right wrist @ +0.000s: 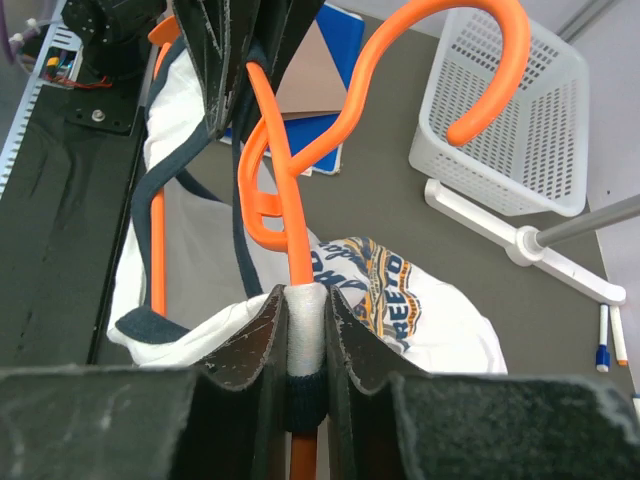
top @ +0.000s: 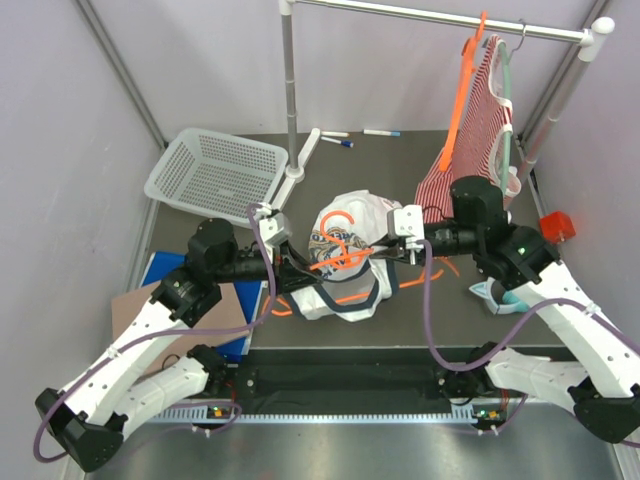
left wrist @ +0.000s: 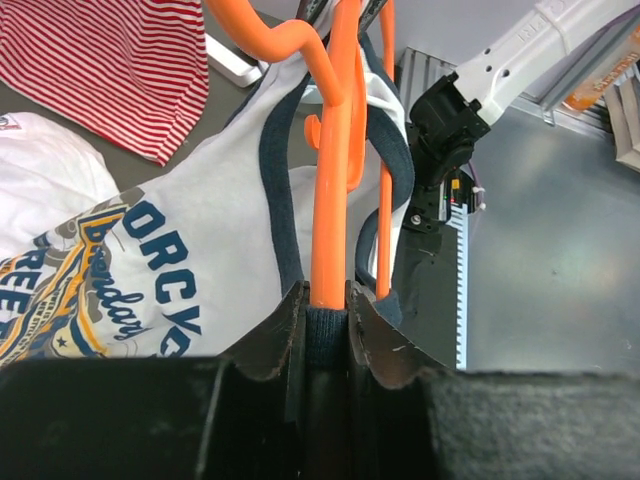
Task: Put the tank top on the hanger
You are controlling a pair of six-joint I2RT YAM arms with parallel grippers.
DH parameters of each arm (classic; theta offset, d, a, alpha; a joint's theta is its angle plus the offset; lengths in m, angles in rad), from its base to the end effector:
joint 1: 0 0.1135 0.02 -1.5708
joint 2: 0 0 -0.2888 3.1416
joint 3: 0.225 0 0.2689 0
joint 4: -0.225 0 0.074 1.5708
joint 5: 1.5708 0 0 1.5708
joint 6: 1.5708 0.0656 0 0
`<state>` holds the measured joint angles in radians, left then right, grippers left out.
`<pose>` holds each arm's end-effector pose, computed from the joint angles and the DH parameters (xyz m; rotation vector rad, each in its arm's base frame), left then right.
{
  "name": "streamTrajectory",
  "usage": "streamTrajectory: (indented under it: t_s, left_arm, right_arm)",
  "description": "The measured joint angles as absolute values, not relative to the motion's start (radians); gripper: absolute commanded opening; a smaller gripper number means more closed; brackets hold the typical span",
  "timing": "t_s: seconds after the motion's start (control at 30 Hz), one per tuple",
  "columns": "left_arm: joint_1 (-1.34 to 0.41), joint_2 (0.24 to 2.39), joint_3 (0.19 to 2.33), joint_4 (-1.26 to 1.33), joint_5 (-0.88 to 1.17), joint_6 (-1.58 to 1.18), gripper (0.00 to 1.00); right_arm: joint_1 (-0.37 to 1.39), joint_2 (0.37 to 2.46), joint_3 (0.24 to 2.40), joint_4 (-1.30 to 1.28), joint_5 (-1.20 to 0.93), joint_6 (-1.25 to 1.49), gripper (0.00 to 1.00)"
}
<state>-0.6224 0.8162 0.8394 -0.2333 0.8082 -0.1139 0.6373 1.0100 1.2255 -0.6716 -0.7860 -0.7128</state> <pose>0.1345 -0.1549 0.3651 1.0460 1.5710 -1.2311 0.1473 0.1668 0.4197 -1.5669 1.1737 0.7407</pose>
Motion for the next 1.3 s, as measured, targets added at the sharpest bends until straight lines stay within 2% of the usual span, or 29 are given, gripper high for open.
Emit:
streamTrajectory:
  t_s: [0.03,0.1,0.13,0.23,0.3,0.57,0.87,1.07,1.3]
  left_arm:
    - [-0.622,0.816,0.839,-0.233,0.798,-0.113,0.00]
    - [-0.623,0.816,0.839,-0.231,0.776,-0.112,0.00]
    - [-0.623,0.815,0.839,-0.233,0.762,-0.111,0.00]
    - [-0.623,0.814,0.834,-0.241,0.709,-0.109,0.00]
    - [-0.623,0.815,0.828,-0.245,0.672,-0.108,0.00]
    - [-0.624,0.815,0.826,-0.262,0.418,-0.106,0.00]
    - [-0.624,0.922,0.855,-0.266,0.043,-0.104,0.00]
    - [-0.624,1.113,0.998,-0.286,-0.058,-0.074,0.00]
    - [-0.624,1.290,1.237,-0.304,-0.099,-0.014,0.00]
  right_arm:
    - [0.636,1.010,1.224,-0.665,-0.783,-0.706,0.28]
    - [0.635,1.010,1.220,-0.644,-0.775,-0.689,0.46]
    - [0.633,1.010,1.217,-0.625,-0.770,-0.678,0.66]
    - [0.626,1.009,1.209,-0.567,-0.748,-0.647,0.79]
    - [0.625,1.008,1.201,-0.533,-0.725,-0.626,0.84]
    - [0.624,0.959,1.100,-0.363,-0.561,-0.480,0.94]
    - [0.619,0.731,0.855,-0.125,-0.290,-0.236,0.95]
    - [0.619,0.601,0.696,-0.047,-0.219,-0.142,0.96]
    - [0.619,0.528,0.628,-0.010,-0.188,-0.115,0.97]
